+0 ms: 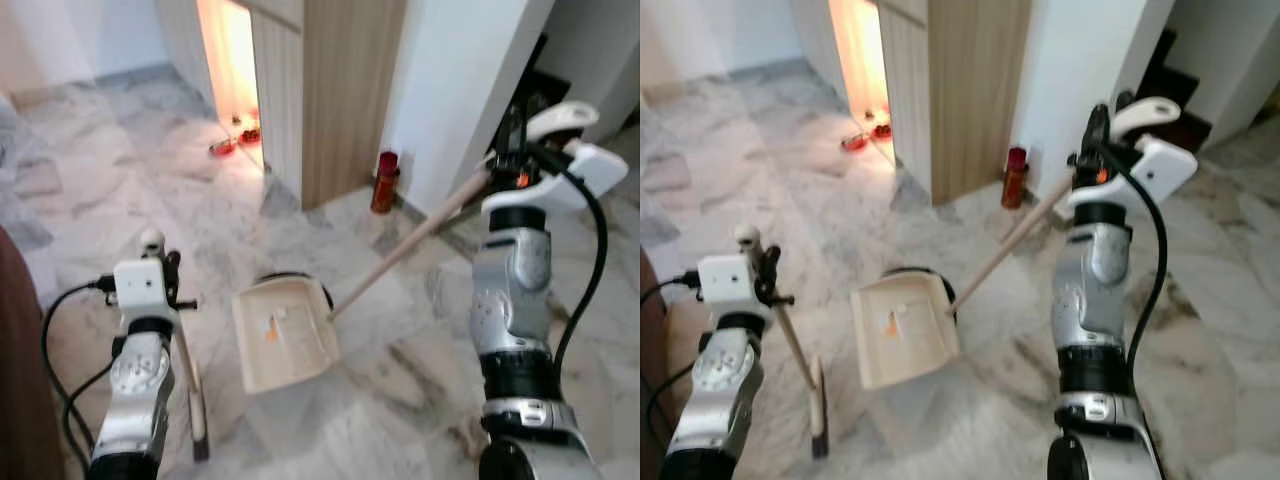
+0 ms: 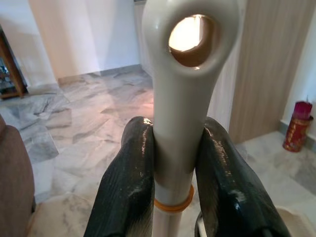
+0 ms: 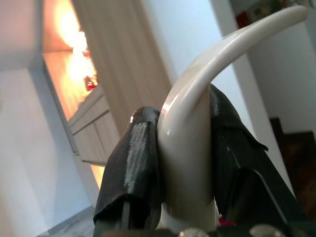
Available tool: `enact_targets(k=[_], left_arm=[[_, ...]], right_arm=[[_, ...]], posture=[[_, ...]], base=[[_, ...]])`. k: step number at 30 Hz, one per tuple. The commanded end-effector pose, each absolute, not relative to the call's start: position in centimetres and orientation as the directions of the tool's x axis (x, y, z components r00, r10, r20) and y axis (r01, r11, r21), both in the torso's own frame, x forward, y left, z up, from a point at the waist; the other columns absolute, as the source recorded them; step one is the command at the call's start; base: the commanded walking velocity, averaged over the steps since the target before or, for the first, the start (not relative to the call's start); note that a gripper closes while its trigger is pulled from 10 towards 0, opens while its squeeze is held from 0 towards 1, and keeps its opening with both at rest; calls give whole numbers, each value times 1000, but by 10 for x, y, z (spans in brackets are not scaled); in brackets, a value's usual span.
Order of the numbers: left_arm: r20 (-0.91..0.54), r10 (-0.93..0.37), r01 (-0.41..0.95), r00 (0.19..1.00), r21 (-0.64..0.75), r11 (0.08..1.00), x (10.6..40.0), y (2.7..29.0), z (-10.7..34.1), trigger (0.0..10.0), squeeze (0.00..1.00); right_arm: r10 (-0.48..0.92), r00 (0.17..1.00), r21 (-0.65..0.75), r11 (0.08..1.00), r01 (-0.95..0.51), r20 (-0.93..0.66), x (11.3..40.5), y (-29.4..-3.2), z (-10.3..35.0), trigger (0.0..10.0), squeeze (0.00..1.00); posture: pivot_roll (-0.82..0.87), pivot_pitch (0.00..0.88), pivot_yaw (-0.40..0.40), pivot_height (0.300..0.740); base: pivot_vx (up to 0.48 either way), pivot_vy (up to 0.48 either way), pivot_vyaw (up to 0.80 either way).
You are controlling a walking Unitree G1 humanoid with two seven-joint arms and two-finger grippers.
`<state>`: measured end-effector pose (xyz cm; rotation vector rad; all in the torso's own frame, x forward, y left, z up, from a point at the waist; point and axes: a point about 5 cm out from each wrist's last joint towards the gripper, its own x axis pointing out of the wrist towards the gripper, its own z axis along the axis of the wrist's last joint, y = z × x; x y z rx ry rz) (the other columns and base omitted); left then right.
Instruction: Sweep floor
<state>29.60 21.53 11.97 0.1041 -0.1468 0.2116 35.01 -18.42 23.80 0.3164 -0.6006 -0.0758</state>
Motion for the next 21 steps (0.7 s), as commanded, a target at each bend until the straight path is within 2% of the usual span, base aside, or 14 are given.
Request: enact_targets(k=[1,21], left_arm=[[199,202,-223,959,90,971,297,217,129,10000,0],[201,203,-225,958,90,970,298,218,129,10000,0]], right_arm=[[-158,778,322,945,-60,608,348,-179,257,10000,0],[-128,780,321,942,-97,612,348,-173,258,10000,0]], posture=[[74,0,-44,740],[74,0,-45,740]], base=[[360,0,0],[359,0,0]])
